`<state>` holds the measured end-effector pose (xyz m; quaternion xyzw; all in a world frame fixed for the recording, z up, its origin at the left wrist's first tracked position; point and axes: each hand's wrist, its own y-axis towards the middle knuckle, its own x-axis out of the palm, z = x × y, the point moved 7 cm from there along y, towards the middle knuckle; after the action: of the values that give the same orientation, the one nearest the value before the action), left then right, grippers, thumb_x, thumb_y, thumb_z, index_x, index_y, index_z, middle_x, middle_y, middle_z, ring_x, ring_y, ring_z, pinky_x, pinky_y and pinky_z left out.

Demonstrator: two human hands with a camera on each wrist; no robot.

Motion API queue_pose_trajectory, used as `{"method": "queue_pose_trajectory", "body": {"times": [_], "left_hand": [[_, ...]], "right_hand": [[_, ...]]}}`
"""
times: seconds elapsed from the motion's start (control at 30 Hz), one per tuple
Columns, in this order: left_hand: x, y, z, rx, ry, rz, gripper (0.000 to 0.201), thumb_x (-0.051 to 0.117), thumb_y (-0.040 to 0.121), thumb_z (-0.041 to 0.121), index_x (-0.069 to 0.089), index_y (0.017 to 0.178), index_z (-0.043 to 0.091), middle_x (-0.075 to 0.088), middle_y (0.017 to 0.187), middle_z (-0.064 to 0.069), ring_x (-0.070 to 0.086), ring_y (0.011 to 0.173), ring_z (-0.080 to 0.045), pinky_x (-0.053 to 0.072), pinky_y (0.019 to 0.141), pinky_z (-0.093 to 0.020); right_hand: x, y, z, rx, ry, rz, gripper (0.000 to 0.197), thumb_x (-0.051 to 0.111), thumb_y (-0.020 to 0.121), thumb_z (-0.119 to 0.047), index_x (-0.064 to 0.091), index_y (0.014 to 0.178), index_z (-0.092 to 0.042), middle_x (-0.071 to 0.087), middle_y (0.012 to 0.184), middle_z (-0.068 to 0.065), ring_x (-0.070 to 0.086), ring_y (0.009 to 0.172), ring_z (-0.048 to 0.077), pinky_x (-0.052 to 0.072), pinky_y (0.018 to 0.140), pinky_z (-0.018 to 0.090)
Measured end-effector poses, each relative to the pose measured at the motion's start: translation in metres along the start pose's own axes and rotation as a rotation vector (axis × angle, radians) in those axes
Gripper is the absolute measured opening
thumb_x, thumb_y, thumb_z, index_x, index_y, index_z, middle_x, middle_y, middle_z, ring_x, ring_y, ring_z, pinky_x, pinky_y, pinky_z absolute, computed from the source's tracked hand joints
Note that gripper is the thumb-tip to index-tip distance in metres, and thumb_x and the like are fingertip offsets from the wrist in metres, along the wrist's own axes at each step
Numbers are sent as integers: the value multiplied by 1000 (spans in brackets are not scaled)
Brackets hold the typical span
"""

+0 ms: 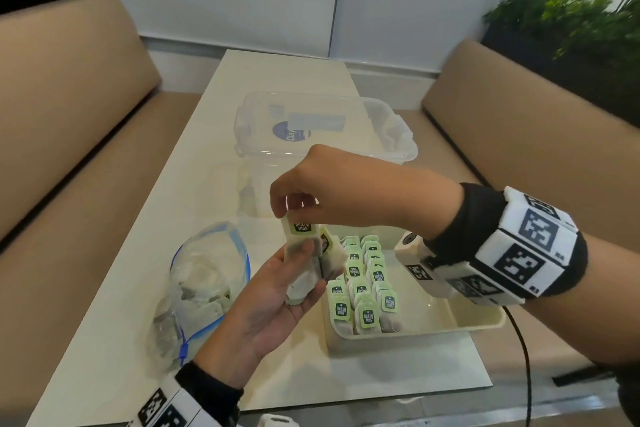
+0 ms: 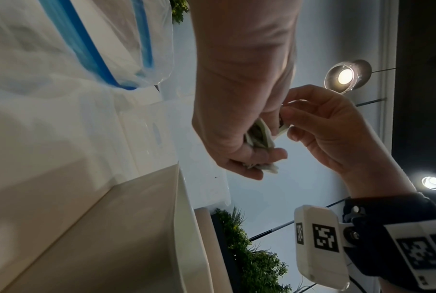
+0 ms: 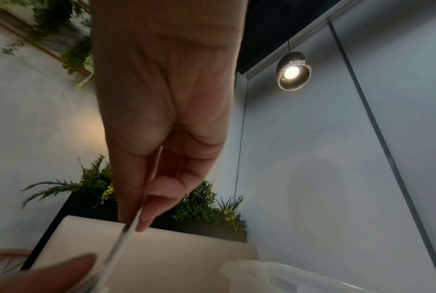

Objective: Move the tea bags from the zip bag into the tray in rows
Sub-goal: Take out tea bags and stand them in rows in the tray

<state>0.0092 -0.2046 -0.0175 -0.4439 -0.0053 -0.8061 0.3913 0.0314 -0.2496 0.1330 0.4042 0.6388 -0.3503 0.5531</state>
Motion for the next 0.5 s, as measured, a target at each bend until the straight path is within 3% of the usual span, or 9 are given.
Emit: {"method": "queue_pose_trajectory", "body": {"times": [0.17, 0.2, 0.27, 0.37, 0.5], "left_hand": [[-5, 4, 1, 1, 57, 17, 34, 71, 66, 28, 68, 97, 12, 74, 91, -4, 72, 78, -20, 52, 48, -16], [-9, 4, 3, 2, 56, 13, 40, 81, 59, 31, 72, 92, 12, 74, 91, -5, 72, 78, -21, 53, 49, -17], [-24, 7, 11, 12, 11, 42, 60, 98, 29, 28, 77, 81, 11, 74, 94, -8, 72, 80, -27, 54, 49, -20], [-55, 12, 24, 20, -92, 140, 85, 98, 8, 17, 71, 88, 7, 71, 102, -12, 71, 84, -35, 56, 49, -22], [-73, 10, 36, 2, -134, 144, 96, 97, 10, 11, 66, 101, 8, 65, 121, -15, 71, 89, -31, 56, 49, -22]], "right_hand": [[-3, -10, 14, 35, 92, 13, 11, 67, 81, -13, 62, 90, -17, 63, 71, -10, 57, 62, 3, 50, 65, 22], [-5, -15, 18, 39, 118, 16, 12, 68, 80, -12, 61, 87, -18, 61, 70, -12, 58, 62, 4, 49, 63, 19], [-8, -27, 28, 54, 148, -1, 13, 70, 78, -9, 60, 81, -17, 58, 68, -14, 57, 61, 4, 44, 61, 12], [9, -53, 53, 151, 179, -153, 9, 69, 77, -4, 64, 77, -11, 63, 68, -14, 61, 65, 2, 42, 61, 5], [68, -92, 90, 305, 174, -473, 11, 66, 83, -9, 72, 83, -18, 64, 74, -18, 57, 67, -9, 38, 66, 2]]}}
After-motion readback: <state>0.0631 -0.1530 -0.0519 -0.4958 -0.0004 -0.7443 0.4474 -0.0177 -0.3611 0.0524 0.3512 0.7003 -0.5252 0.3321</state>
